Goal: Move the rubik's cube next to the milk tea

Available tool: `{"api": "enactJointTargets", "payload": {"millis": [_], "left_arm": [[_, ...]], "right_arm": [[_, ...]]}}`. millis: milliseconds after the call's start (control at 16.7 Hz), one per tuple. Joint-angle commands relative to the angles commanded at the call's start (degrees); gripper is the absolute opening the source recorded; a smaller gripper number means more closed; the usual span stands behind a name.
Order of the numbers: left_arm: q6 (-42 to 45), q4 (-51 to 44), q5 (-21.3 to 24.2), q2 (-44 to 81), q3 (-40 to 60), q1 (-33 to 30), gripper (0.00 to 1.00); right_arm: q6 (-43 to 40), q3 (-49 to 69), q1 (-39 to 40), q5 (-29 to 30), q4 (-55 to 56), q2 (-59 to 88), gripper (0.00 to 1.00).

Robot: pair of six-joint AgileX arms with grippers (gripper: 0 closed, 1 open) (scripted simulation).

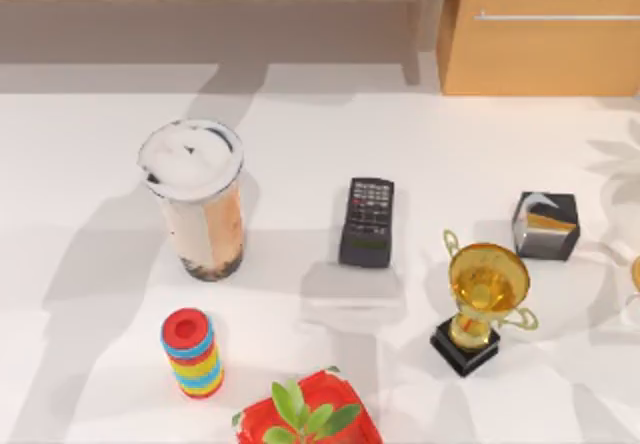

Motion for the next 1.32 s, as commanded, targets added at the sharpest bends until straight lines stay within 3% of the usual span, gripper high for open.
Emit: {"api": "enactJointTargets", "payload": {"millis": [480, 1080, 1320], "left_arm": [[0.00, 0.00, 0.00, 0.00, 0.00, 0.00, 0.02], [0.13, 0.08, 0.05, -0.21, 0.10, -0.28, 0.00], [3.19, 2.16, 3.86, -0.72, -0.09, -5.20, 0.00]], "right_arm": [[0.00, 0.00, 0.00, 0.00, 0.00, 0.00, 1.00], [0.00, 0.00, 0.00, 0.00, 0.00, 0.00, 1.00], [0.00, 0.00, 0.00, 0.00, 0.00, 0.00, 1.00]]}}
